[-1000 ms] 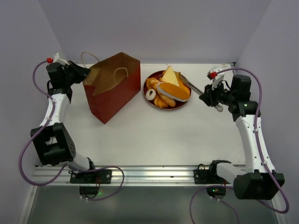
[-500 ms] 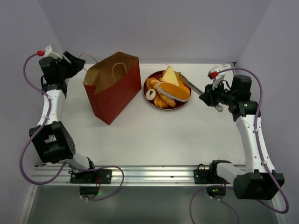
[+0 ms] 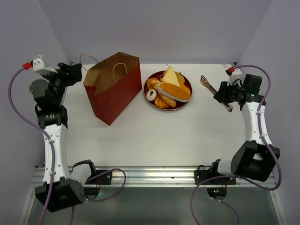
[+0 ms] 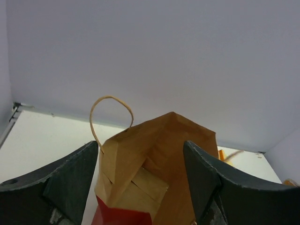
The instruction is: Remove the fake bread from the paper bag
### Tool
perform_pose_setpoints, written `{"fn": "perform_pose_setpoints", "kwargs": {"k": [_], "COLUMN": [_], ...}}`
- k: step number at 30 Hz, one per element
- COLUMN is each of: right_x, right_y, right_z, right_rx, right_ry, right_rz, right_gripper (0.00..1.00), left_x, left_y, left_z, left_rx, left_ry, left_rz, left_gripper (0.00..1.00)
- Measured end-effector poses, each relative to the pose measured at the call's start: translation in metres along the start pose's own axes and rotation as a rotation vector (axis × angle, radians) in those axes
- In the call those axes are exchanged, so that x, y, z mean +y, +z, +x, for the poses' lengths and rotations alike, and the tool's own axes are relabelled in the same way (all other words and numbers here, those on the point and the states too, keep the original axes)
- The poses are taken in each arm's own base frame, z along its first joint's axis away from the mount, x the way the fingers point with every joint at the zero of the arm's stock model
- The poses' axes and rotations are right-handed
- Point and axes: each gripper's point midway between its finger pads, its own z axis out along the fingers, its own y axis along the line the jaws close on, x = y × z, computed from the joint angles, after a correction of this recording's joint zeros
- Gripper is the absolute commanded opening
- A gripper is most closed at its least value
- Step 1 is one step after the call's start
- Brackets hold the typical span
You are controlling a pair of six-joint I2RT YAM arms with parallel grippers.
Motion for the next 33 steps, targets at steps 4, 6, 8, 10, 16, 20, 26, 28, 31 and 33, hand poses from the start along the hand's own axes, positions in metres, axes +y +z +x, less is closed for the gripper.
{"fn": "perform_pose_setpoints", "kwargs": {"k": [4,6,8,10,16,20,26,28,31,33], "right_x": [-0.044,-0.056,-0.065,-0.072,-0.083,-0.085,-0.086,-0.085,-0.081,-0.076], "right_y": [0.028,0.045,0.058,0.068,0.076,0.071,0.053,0.045,0.031,0.018], "right_z": [0.026,0.047,0.067,0.092,0.126,0.132,0.124,0.113,0.094,0.084], "right_rx": [0.077,0.135,0.188,0.254,0.361,0.392,0.392,0.364,0.305,0.263], "right_ry": [0.081,0.111,0.134,0.159,0.148,0.11,0.057,0.035,-0.003,-0.025], "right_rz": [0.078,0.092,0.109,0.124,0.152,0.16,0.2,0.217,0.238,0.257], "right_gripper": [0.3,0.33,0.35,0.38,0.55,0.69,0.99,0.99,0.99,0.99], "left_x": [-0.016,-0.013,-0.005,0.001,-0.001,0.006,0.02,0.02,0.019,0.019], "left_y": [-0.044,-0.058,-0.067,-0.073,-0.09,-0.1,-0.107,-0.108,-0.109,-0.11], "left_z": [0.023,0.047,0.069,0.087,0.104,0.115,0.133,0.133,0.131,0.131], "left_rx": [-0.035,-0.009,0.026,0.064,0.075,0.073,0.11,0.108,0.101,0.098], "left_ry": [0.06,0.073,0.089,0.108,0.183,0.211,0.226,0.23,0.232,0.232], "left_rz": [0.047,0.043,0.021,0.0,0.0,-0.025,-0.074,-0.074,-0.074,-0.073], "left_gripper": [0.8,0.81,0.82,0.82,0.84,0.86,0.86,0.86,0.86,0.86]}}
